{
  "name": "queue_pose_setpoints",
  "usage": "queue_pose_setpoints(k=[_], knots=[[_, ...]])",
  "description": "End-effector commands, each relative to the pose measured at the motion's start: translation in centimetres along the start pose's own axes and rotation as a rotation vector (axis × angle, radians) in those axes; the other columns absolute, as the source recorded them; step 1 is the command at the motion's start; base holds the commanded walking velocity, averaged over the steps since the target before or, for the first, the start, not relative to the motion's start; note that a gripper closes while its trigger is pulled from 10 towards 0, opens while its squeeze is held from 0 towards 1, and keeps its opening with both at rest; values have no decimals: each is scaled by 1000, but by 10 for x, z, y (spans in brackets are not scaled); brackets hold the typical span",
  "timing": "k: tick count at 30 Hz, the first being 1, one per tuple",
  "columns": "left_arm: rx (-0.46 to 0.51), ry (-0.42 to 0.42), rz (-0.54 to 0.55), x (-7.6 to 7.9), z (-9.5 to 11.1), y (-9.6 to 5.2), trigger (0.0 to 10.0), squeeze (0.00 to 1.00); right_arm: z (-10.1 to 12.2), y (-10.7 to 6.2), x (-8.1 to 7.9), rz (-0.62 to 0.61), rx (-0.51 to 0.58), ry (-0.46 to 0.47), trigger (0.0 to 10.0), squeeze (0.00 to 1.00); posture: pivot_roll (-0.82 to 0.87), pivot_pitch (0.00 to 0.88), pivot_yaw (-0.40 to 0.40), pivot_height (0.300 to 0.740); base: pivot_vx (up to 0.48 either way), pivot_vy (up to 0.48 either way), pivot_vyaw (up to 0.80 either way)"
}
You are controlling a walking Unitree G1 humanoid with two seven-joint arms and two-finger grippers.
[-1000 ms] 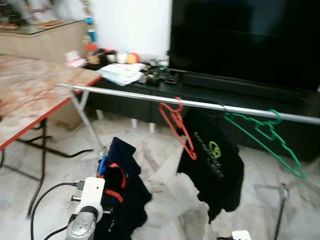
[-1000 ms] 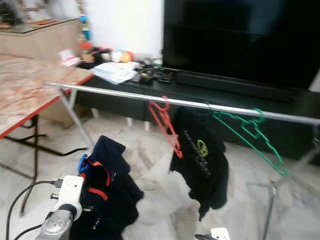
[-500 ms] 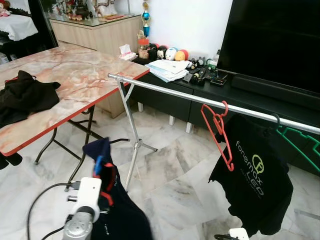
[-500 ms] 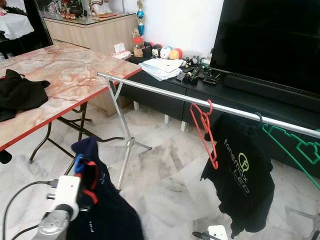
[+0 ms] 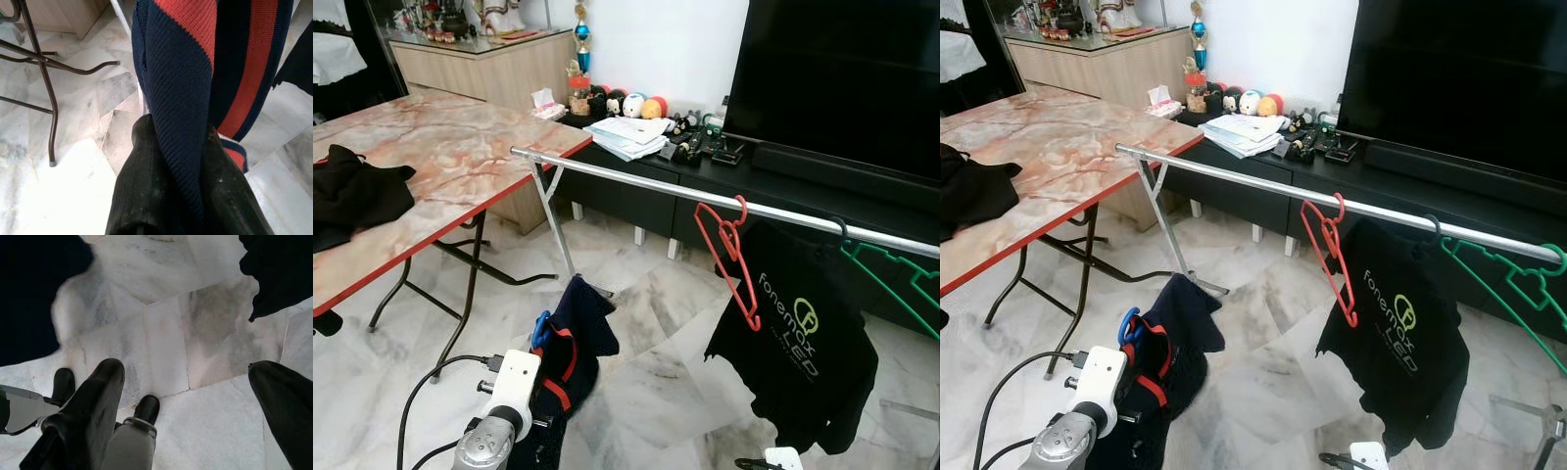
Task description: Hang hanger
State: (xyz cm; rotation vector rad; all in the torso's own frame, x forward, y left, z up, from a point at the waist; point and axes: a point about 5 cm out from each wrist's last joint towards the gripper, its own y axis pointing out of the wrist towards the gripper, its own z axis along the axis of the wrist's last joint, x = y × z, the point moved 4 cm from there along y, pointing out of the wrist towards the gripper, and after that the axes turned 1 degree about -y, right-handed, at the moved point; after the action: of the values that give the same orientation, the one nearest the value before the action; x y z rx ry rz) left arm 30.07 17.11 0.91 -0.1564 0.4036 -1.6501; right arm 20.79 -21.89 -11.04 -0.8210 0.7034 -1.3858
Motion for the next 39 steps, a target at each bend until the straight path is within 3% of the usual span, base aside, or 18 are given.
queue_pose_setpoints(k=[1,27,39], knots=[[43,-5,12,-6,12,0,10000,0,2,0,0,0,8,4,10000,0,-3,0,0,740,0,0,0],[64,-15,-23,1,17,0,10000,0,-1,0,0,-10,3,9,10000,0,2,0,13,740,0,0,0],[76,-28,-23,4,21,2,10000,0,-1,0,0,-9,-2,-1,10000,0,4,0,6,740,326,0,0]])
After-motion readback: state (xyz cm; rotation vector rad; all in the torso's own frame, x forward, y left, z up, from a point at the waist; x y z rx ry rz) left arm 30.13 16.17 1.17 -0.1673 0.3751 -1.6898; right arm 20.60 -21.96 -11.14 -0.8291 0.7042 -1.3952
